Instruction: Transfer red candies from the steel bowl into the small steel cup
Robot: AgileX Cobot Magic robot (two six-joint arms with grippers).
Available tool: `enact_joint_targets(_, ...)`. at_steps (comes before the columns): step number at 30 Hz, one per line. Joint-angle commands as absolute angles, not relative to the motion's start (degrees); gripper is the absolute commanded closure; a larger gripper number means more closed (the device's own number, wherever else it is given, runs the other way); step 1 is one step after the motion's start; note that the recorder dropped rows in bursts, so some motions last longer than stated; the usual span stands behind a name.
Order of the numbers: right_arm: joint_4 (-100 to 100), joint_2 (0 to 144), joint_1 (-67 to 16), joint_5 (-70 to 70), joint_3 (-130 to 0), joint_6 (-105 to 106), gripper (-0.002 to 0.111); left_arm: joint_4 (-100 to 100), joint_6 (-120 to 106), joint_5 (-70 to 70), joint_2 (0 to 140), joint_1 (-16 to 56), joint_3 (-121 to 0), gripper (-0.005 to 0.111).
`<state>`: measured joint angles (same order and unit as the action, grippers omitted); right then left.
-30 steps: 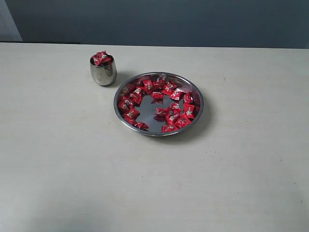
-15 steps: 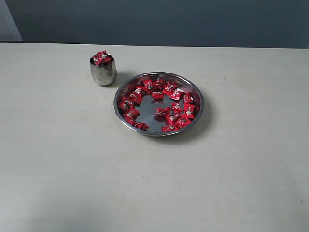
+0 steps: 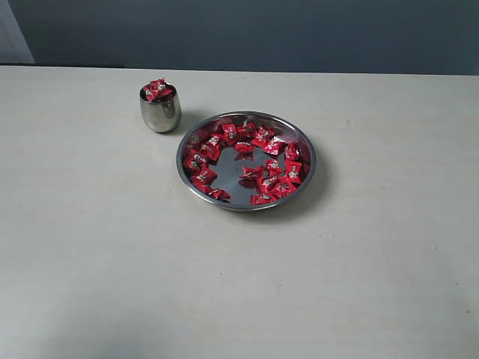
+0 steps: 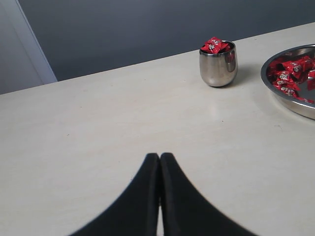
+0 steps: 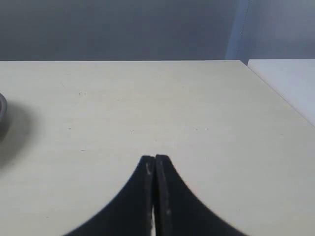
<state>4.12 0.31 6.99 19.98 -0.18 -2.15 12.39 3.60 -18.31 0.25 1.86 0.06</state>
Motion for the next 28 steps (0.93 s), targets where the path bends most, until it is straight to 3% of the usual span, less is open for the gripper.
enact_joint_targets(1,4.28,0.0,7.3,19.11,0.0,-1.72,0.109,12.53,3.91,-17.92,0.0,1.88,0.0,0.106)
enact_joint_targets(28,2.8,0.0,7.3,19.11,0.0,-1.72,0.109,12.53,3.91,-17.92,0.0,1.88,0.0,0.106)
